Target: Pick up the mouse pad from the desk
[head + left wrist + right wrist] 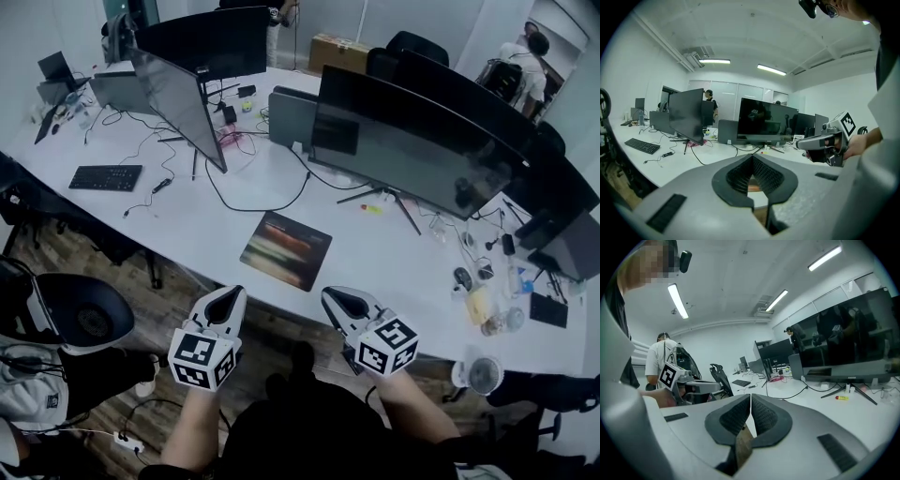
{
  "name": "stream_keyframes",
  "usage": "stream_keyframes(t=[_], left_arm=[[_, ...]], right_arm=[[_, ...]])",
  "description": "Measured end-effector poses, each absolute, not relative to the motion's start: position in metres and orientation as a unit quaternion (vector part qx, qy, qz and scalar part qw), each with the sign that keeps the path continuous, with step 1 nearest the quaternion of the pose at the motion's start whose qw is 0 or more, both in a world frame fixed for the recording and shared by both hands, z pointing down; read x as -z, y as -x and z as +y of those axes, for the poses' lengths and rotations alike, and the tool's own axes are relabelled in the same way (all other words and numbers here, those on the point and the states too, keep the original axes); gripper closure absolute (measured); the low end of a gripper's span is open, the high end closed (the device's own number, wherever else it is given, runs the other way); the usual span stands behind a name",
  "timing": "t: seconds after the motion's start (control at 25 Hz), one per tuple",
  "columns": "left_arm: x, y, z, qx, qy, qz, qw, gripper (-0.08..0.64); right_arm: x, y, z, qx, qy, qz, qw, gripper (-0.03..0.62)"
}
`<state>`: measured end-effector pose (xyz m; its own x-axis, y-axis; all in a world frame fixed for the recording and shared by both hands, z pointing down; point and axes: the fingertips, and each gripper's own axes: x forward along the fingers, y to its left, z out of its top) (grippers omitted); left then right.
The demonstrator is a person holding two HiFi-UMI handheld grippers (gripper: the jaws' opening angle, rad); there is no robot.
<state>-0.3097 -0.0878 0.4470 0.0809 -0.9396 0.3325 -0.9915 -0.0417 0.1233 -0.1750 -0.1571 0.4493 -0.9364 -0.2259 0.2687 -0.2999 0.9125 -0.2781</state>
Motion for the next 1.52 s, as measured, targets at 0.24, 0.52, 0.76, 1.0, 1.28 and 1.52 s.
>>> stream_keyframes(t=[0.24,0.52,0.76,1.0,1.28,1.52], left_arm=[[-0.439,0.317,-0.14,-0.095,-0.712,-0.678,0.155,0.552],[-0.452,0.314,-0.16,-0.111,-0.72,-0.665,0.168,0.552],[-0.461,0.334,-0.167,-0.103,-0.736,-0.646,0.175,0.552],[-0.463,0.362,-0.163,-0.095,-0.753,-0.627,0.174,0.552],[-0.475,0.381,-0.145,-0.093,-0.769,-0.606,0.179,0.552],[-0.5,0.386,-0.151,-0.094,-0.774,-0.593,0.201,0.552]], right_arm=[[-0.459,0.182,-0.204,-0.167,-0.117,-0.973,0.113,0.588],[-0.478,0.192,-0.218,-0.175,-0.109,-0.969,0.133,0.586],[-0.49,0.206,-0.22,-0.175,-0.14,-0.962,0.154,0.531],[-0.501,0.229,-0.213,-0.176,-0.174,-0.953,0.178,0.486],[-0.523,0.252,-0.191,-0.165,-0.189,-0.944,0.214,0.426],[-0.552,0.262,-0.191,-0.158,-0.19,-0.936,0.251,0.396]])
